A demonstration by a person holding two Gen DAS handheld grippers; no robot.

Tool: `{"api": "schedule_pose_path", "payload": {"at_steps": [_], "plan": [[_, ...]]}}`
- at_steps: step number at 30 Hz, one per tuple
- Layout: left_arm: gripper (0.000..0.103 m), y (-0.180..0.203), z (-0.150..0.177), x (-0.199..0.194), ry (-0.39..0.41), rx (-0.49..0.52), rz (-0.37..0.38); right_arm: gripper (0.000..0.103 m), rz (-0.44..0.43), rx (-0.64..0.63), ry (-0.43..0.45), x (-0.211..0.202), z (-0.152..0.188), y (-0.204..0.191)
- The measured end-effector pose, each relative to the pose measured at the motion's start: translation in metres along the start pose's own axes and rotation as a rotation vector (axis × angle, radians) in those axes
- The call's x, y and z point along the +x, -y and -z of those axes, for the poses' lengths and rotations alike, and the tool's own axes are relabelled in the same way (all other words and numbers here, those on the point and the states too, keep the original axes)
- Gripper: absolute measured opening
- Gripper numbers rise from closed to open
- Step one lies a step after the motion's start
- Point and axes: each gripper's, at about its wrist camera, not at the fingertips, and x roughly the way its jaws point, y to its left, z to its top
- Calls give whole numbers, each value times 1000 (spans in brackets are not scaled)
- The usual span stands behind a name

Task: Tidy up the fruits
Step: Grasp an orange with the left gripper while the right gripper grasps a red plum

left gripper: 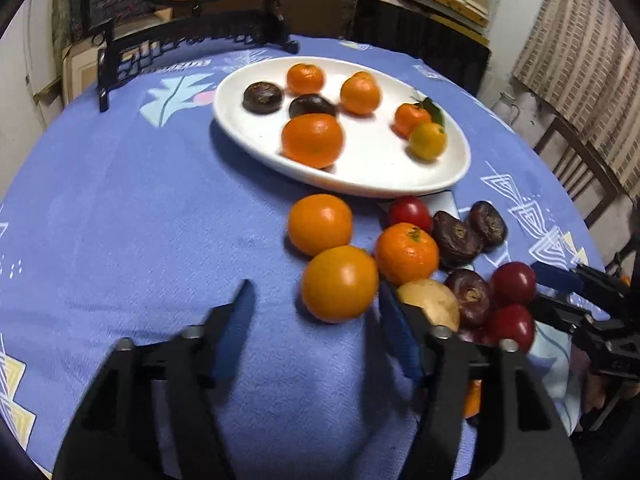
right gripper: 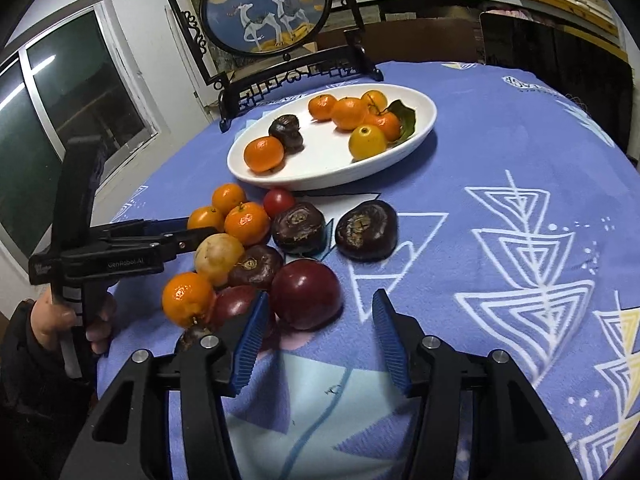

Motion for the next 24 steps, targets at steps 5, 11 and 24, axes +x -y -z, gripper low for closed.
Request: {"api": "schedule_pose_path", "payload": {"at_steps": [5,11,24], "plan": [[36,1,2,-9,49,5,19,48,-45,45,-30,9,-8,4],[36,-5,5,-22,110,-30,46,41,-149,149,-97,25,-13,15],[36,-14,7,-36,174,-74,64,40,-98,101,58,-28,-11,13]]}}
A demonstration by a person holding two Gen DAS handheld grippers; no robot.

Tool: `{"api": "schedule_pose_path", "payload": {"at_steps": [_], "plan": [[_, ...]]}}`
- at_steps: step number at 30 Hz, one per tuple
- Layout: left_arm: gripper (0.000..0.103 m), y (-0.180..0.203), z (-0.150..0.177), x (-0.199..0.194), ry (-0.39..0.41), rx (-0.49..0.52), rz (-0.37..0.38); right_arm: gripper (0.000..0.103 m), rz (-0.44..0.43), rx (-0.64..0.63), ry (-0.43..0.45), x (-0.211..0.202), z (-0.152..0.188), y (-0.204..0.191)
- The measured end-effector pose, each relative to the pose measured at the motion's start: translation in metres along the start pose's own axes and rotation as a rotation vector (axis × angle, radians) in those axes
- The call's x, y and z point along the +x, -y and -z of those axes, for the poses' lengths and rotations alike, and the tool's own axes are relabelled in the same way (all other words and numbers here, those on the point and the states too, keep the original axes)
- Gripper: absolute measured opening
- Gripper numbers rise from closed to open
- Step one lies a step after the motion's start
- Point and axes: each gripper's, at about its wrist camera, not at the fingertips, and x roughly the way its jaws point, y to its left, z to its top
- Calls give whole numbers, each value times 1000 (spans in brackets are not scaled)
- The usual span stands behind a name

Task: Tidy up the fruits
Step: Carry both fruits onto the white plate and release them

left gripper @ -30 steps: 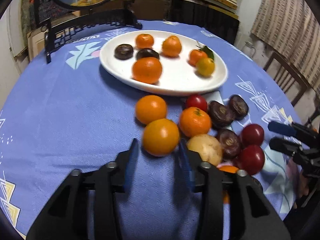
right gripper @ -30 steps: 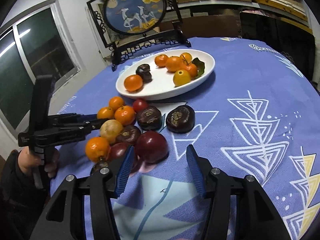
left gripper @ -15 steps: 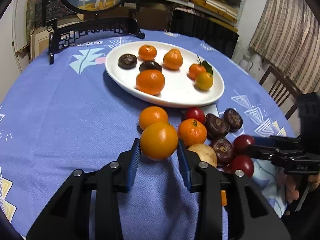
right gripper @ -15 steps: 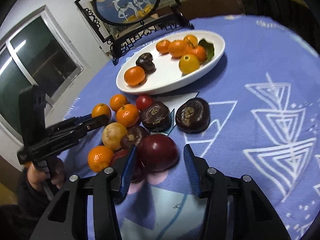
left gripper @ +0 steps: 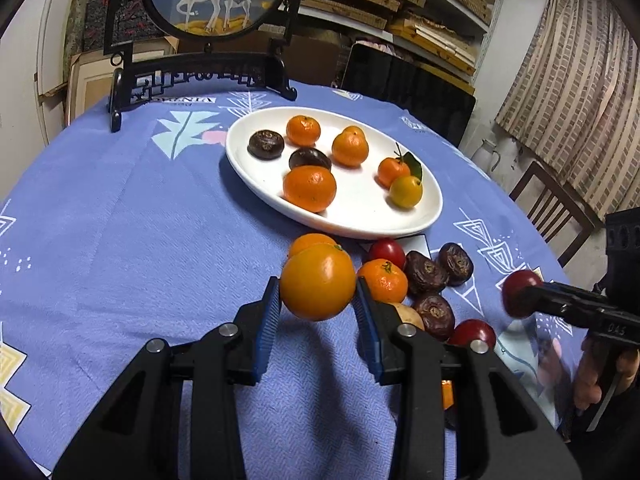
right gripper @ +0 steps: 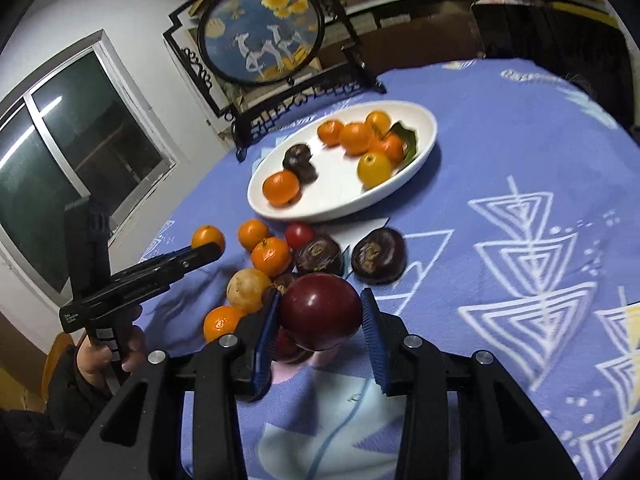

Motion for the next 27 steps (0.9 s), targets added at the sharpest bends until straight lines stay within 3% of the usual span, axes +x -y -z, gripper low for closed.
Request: {"api": "schedule_pose_path", "payload": {"at_steps": [5,10,13,19,23,27], "plan": [[36,4,-5,-11,20,-4,5,40,23,7,38,-15,-11,12],[36,20,-31,-5,2,40,33,40,24,-11,63,-14,-50,12],[37,35,-48,13,-40,70,63,40,11,-31,68,-1,-76,7],[37,56,-74,69,-109,125,36,40,15,-46,27,59,-121,-1],[47,51,-76,85,-118,111,21,42,33,-65,-6,94,-133,-8],[59,41,-72,73,-92,92,36,47,47,-67,34,95,-131,-6]]}}
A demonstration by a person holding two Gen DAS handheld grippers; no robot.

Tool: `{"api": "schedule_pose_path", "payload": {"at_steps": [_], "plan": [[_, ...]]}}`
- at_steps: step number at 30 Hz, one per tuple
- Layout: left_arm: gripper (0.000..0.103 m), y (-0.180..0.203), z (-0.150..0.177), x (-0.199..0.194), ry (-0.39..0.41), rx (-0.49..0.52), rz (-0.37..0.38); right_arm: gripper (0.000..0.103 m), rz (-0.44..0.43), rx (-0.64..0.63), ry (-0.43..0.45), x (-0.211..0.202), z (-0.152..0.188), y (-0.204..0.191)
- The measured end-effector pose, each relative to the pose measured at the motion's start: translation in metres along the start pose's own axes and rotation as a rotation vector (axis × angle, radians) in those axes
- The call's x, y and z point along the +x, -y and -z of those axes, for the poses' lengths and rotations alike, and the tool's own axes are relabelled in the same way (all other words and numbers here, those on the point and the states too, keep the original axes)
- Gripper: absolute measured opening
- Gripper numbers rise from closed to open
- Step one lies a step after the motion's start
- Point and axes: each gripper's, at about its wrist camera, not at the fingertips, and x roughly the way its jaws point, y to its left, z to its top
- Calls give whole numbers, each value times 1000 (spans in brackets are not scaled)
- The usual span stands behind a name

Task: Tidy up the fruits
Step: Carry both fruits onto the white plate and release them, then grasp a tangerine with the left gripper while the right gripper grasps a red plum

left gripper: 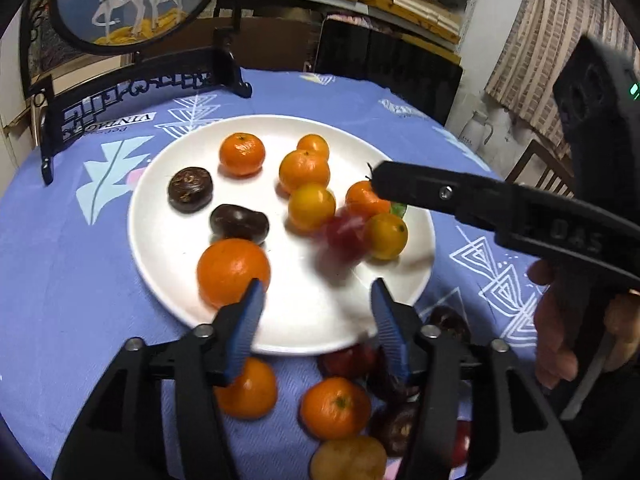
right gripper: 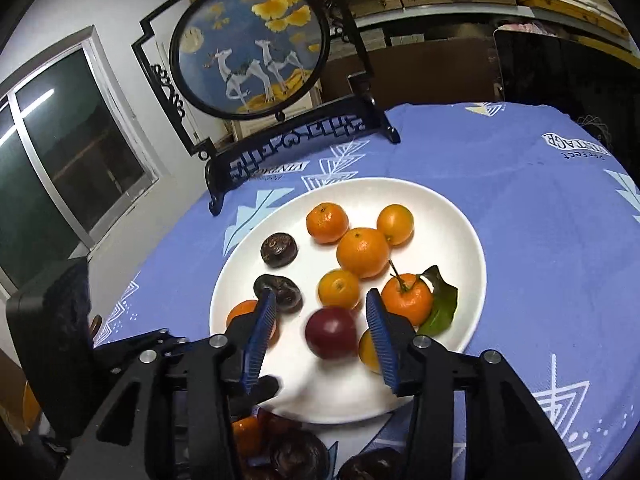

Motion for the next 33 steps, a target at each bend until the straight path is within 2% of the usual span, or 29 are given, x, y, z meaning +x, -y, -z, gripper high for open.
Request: {"api": "schedule_pose_path", "payload": {"at_steps": [2,6,10,15,17,19,25,28,29,33], "plan": [[64,0,9,-11,11,13,4,47,6,-1,20,-10,8,3],[64,7,29,-35,10,57,24,49,-15,26,58,-38,29,12],[64,24,63,-57,-25,138,48,50,0,47,74,-62,55,20],[64,43,98,-73,-49,206,25,50,6,78,62,-83,83,28],[55,45,108,-76,-57,189,33,50,8,82,54,-88,93,28],[50,46,115,-76,-66,157,47,50,8,78,46,-91,100,26],[49,38,117,-63,-66,44,57,50,2,69,19,-101,120,21],[41,37,117,-60,-56,13,87,50,-2,54,2,-103,125,16],[37,36,118,-61,-55,7,96,50,-8,38,-13,-103,128,13],[37,28,123,-72,-48,-36,143,50,-48,-49,-94,-93,141,-6]]}}
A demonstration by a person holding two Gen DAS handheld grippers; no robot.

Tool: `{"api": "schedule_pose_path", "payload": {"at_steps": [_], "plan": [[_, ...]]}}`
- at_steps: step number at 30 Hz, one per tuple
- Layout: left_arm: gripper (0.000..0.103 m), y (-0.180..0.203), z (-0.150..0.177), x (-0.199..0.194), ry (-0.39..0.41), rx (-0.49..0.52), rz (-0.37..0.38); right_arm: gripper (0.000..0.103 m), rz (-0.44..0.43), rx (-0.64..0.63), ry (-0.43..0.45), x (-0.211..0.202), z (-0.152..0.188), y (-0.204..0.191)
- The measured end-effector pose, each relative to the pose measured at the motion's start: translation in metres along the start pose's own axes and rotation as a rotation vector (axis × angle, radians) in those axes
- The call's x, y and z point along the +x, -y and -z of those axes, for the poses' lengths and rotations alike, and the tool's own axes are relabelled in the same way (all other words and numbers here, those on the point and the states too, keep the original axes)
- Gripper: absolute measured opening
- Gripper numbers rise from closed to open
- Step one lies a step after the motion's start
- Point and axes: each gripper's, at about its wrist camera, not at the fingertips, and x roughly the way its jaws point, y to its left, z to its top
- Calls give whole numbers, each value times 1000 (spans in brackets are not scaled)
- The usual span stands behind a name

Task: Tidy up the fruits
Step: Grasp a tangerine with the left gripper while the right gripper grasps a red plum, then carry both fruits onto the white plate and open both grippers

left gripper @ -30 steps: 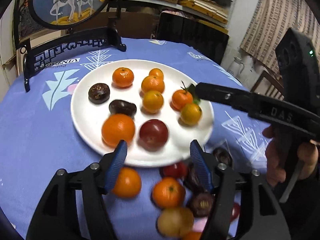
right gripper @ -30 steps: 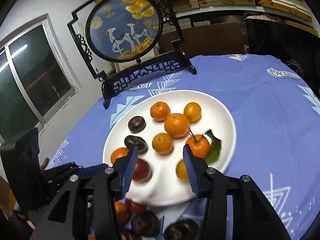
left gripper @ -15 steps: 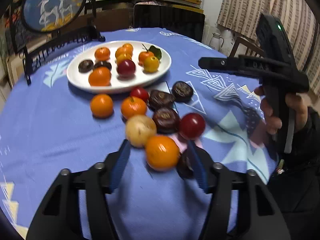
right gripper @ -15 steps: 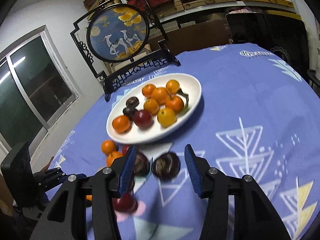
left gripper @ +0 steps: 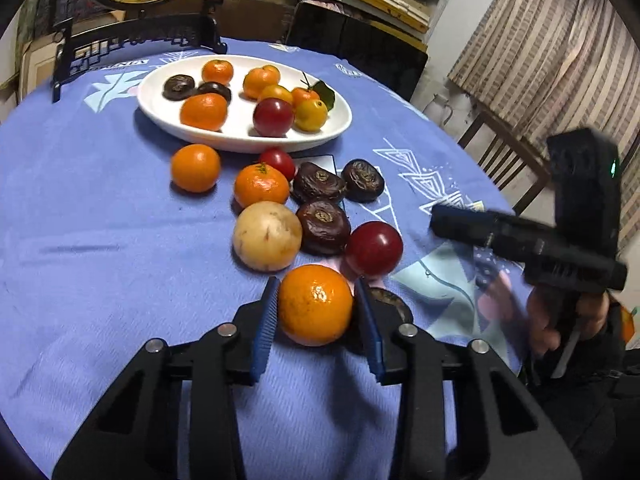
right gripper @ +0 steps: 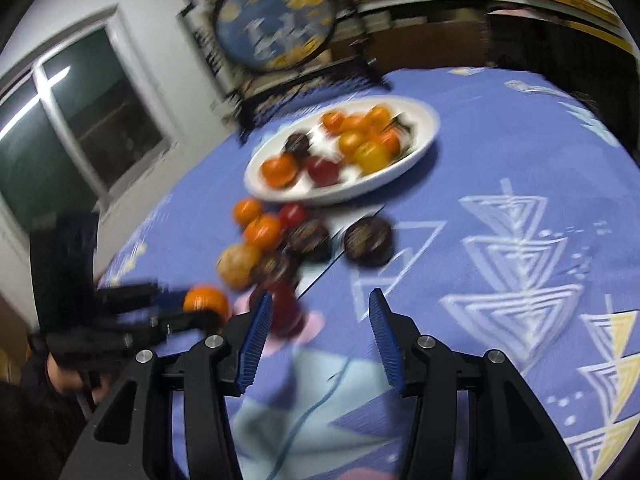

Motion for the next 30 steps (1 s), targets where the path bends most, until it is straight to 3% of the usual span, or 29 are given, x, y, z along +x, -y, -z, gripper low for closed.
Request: {"api": "schedule_pose_path", "payload": {"at_steps": [3,9,12,22,30], "plan": [[37,-5,4,-14,38,-16,-5,50,-31,-55,-21,7,3,-18],[37,-13,6,-21,43,-36,-22,50,7,-88,-64,33,-4,-32],[37,-15,6,-22,43,-40,-19,38,11,-83,-99,44,-2,-32],[37,-15,-2,-27,73,-34,-11,37,-27,-44,25,8,-13,-21],[37,-3,-61,-23,123,46,-10,37,-24,-4,111,-14,-67,4]]}}
